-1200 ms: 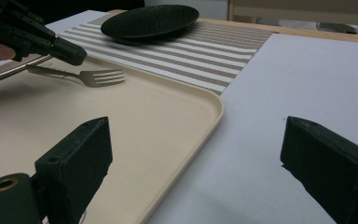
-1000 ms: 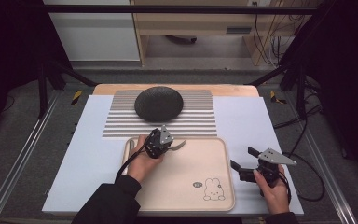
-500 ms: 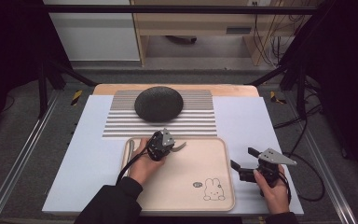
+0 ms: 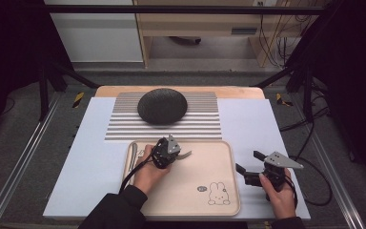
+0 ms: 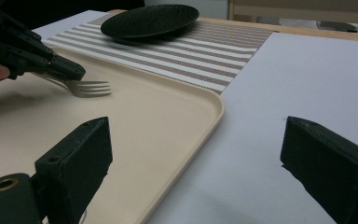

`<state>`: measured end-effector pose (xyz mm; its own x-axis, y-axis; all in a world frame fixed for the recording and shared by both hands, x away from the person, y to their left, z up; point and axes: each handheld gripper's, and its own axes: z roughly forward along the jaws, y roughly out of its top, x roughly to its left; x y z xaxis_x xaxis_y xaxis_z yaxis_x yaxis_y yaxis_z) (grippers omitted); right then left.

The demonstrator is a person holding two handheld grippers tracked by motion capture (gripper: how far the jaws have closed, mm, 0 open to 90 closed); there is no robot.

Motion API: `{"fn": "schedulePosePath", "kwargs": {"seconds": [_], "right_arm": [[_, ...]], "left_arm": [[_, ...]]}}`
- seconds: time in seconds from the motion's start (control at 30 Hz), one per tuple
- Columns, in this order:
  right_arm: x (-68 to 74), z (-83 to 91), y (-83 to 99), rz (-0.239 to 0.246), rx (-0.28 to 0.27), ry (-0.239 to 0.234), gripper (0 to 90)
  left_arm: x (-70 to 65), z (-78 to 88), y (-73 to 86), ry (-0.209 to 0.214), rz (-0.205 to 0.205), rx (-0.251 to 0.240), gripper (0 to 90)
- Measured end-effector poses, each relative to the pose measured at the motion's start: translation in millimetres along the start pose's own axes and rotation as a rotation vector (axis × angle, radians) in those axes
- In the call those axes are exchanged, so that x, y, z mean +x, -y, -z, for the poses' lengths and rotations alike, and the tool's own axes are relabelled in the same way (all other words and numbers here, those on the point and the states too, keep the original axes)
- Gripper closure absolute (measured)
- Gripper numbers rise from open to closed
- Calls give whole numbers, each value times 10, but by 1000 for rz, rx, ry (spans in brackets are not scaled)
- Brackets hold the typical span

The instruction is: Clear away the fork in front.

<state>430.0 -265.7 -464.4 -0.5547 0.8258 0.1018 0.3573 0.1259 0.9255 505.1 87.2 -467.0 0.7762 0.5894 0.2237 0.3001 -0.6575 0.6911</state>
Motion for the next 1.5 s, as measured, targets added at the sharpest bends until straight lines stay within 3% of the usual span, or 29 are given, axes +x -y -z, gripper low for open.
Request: {"fn": "schedulePosePath", "kwargs": {"seconds": [0.33,0.57,0.73,1.1,1.37,1.5], "right_arm": [[9,1,-3,0,0,-3,92],[11,-7,0,5,3,-4,92],[7,-10,1,5,5,-6,92],[13,-9,-1,10,8,-10,96],[18,-13,-1,11,12,-14,98],[19,-18,0,12,13,-15,98]], "left_arm": [[-190,132,137,35,-3,2,900],[-115,71,171,24,62,-16,900],[-87,58,173,19,83,-13,900],[-155,227,274,85,71,10,900],[-192,457,430,157,44,47,900],[-202,561,505,173,34,65,900]]}}
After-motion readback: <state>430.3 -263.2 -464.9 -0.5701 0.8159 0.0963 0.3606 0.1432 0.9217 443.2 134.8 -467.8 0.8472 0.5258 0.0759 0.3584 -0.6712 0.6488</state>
